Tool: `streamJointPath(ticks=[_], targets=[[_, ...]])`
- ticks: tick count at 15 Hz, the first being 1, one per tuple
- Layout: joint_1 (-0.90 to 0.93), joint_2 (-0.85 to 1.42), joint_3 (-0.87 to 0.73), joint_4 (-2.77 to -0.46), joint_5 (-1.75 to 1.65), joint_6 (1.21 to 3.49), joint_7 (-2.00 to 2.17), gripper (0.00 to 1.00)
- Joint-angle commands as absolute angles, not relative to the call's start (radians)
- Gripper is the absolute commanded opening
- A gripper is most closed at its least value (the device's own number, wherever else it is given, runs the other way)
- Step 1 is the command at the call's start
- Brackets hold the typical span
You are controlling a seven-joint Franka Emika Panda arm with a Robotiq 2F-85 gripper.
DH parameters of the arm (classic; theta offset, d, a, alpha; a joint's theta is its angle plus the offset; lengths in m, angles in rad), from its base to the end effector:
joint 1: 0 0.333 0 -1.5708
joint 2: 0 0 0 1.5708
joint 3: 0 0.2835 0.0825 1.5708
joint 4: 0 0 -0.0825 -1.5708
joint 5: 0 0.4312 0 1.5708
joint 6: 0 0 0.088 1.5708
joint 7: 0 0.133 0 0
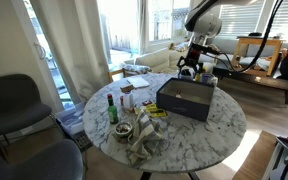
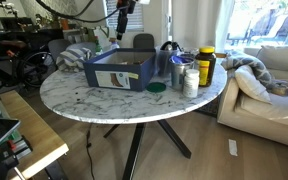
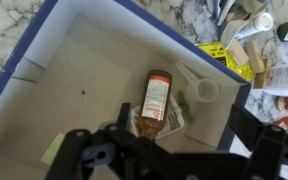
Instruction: Put the bottle in the box upright
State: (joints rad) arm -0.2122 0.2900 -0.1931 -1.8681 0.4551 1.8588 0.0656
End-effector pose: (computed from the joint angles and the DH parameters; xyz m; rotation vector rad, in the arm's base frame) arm 0.5838 -0.2000 0.2672 -2.5746 0.8914 0.3043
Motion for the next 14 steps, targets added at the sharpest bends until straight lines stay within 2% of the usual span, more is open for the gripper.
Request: streamJointPath(ticks=[1, 3, 4, 5, 8, 14], targets=[[-0.235, 0.47, -0.18, -1.707, 0.448, 1.889, 0.079, 1.0], [-0.237, 0.53, -0.179, -1.657, 0.452, 1.949, 0.124, 1.0], [-0.262, 0.541, -0.16, -1.619, 0.491, 1.822, 0.151, 1.0], [-0.244, 0.49, -0.167, -1.7, 0.451, 1.913, 0.11, 1.0], [-0.256, 0.531, -0.157, -1.642, 0.463, 1.854, 0.139, 1.0], [-0.209, 0.556, -0.183, -1.715, 0.37, 2.154, 0.26, 1.0]])
